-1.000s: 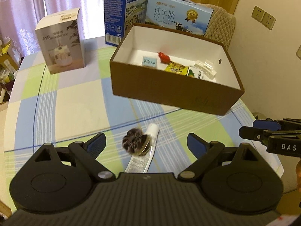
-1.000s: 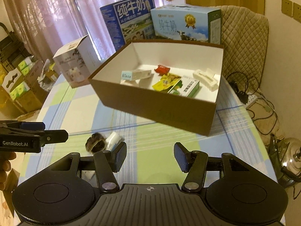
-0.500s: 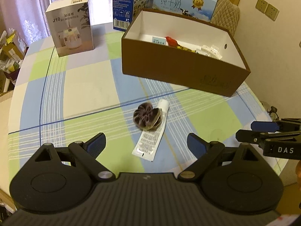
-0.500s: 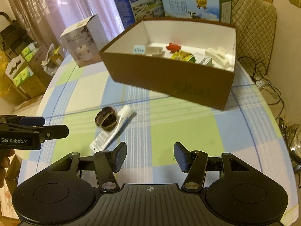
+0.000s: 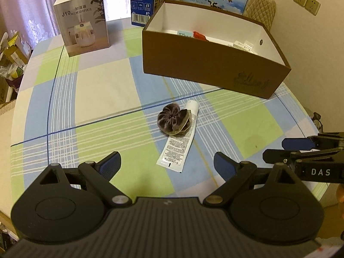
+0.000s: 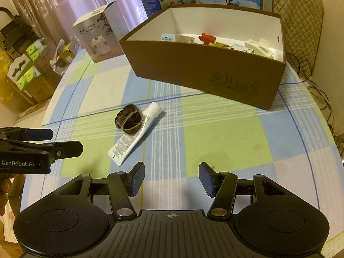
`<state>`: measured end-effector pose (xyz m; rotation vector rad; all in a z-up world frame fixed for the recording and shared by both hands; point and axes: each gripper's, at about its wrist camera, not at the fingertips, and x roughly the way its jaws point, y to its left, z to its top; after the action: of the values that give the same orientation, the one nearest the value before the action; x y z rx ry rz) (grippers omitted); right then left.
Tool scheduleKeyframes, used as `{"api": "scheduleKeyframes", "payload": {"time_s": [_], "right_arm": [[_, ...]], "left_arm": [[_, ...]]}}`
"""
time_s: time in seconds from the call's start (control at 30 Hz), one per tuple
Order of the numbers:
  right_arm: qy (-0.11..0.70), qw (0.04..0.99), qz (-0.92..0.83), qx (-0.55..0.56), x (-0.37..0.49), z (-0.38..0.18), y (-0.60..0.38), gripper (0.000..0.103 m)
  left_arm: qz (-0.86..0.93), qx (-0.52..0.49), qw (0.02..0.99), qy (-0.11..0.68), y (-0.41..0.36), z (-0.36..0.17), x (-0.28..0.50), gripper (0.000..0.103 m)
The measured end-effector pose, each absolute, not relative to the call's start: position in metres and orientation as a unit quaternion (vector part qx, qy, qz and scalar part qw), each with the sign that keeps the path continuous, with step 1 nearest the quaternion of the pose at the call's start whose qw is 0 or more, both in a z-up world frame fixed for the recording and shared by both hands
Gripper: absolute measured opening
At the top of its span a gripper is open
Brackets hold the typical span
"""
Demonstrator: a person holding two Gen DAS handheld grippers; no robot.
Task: Organize objects
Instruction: 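Lower both tools to the table, left toward the scrunchie, right toward the white tube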
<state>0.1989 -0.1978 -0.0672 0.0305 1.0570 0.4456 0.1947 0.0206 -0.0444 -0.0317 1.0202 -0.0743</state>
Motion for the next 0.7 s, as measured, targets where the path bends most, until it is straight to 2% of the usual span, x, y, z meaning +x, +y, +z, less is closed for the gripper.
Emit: {"api": "scheduleKeyframes", "payload": {"time_s": [0.7], "right_arm": [[0.534,0.826,0.181,0.031,0.229,-0.096,-0.203,0.053]], "left_arm": [[-0.053,0.003,0.866,0.497,0.018,-0.07,0.222,0.09]]}}
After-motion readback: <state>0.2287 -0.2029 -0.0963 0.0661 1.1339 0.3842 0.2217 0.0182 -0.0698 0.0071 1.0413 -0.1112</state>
